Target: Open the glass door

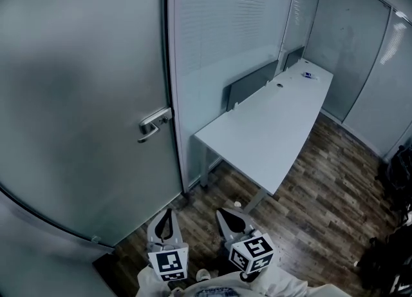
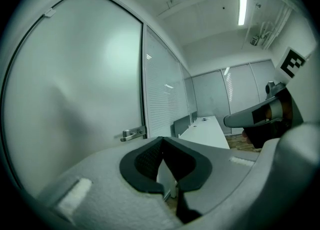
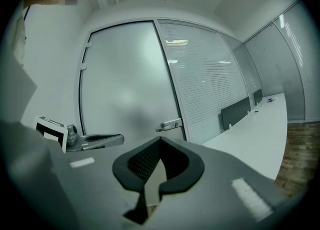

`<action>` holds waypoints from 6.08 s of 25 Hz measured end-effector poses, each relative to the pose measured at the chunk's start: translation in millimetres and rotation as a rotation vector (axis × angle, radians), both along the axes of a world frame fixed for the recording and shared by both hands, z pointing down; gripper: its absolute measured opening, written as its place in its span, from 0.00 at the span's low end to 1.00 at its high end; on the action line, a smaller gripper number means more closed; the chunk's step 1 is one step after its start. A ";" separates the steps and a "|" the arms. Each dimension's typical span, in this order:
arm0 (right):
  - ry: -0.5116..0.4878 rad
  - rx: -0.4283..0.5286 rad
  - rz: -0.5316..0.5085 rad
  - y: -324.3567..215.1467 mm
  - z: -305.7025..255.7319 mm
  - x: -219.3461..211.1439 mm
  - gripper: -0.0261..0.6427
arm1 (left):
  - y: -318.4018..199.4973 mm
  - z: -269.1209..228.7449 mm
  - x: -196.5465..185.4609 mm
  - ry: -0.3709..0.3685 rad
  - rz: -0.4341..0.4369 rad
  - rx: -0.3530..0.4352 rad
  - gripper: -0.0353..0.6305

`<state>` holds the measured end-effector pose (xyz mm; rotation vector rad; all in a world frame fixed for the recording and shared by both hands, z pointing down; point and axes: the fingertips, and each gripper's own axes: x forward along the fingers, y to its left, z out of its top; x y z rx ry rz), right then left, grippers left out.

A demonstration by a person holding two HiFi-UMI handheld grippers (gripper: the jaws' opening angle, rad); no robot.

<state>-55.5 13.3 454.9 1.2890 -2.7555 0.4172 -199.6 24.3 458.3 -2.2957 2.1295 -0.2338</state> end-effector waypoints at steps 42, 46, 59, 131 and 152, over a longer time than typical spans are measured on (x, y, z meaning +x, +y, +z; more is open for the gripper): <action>-0.037 -0.091 -0.525 -309.8 33.0 -51.4 0.05 | -243.0 20.2 -12.2 -0.055 -0.482 -0.096 0.06; -0.038 -0.102 -0.566 -318.3 40.2 -57.1 0.05 | -245.7 25.8 -17.5 -0.069 -0.532 -0.104 0.06; -0.052 -0.150 -0.587 -325.3 53.3 -71.4 0.05 | -243.8 33.0 -50.8 -0.095 -0.591 -0.151 0.06; 0.027 -0.303 -0.524 -332.0 89.9 -19.1 0.05 | -337.7 116.8 -162.7 -0.471 -0.533 -0.309 0.30; -0.026 -0.331 -0.574 -306.5 103.1 -10.8 0.05 | -278.2 116.9 -113.5 -0.693 -0.526 -0.404 0.27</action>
